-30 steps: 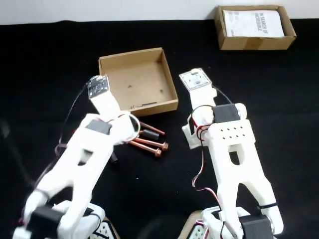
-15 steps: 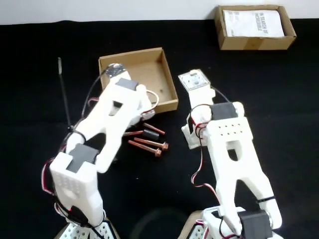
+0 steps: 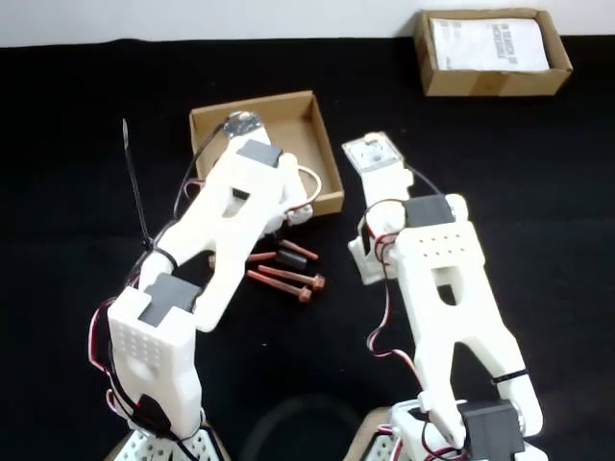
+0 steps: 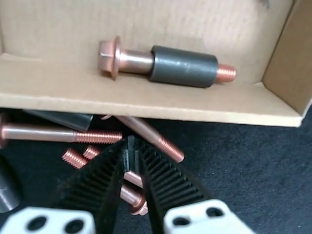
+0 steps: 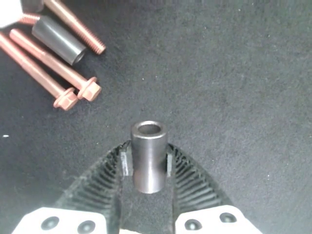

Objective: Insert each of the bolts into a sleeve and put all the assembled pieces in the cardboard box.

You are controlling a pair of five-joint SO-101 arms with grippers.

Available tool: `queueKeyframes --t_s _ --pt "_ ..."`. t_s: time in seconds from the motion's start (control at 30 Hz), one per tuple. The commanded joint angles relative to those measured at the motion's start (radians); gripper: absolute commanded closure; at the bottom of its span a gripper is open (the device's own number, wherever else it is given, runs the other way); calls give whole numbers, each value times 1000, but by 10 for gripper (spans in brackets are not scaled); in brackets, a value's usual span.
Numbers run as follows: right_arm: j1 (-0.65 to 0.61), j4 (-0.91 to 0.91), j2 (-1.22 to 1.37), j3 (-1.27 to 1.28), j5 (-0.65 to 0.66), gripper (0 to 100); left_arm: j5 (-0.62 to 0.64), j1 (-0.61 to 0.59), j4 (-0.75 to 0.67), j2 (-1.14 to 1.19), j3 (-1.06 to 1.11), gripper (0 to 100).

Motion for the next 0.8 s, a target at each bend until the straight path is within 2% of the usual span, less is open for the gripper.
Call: queueKeyframes --t_s 0.0,0.1,0.2,0.4,0.77 --pt "5 -12 -1 -4 2 991 6 10 0 -8 -27 933" --pt "5 -12 -1 -4 2 991 6 10 0 -8 -25 843" --pt "7 -12 -1 -4 2 991 6 10 -2 -7 -25 796" --pt "10 -12 1 -4 2 991 6 -4 -11 -5 -8 808" --pt "10 -13 1 -4 12 991 5 -35 -206 -7 193 807"
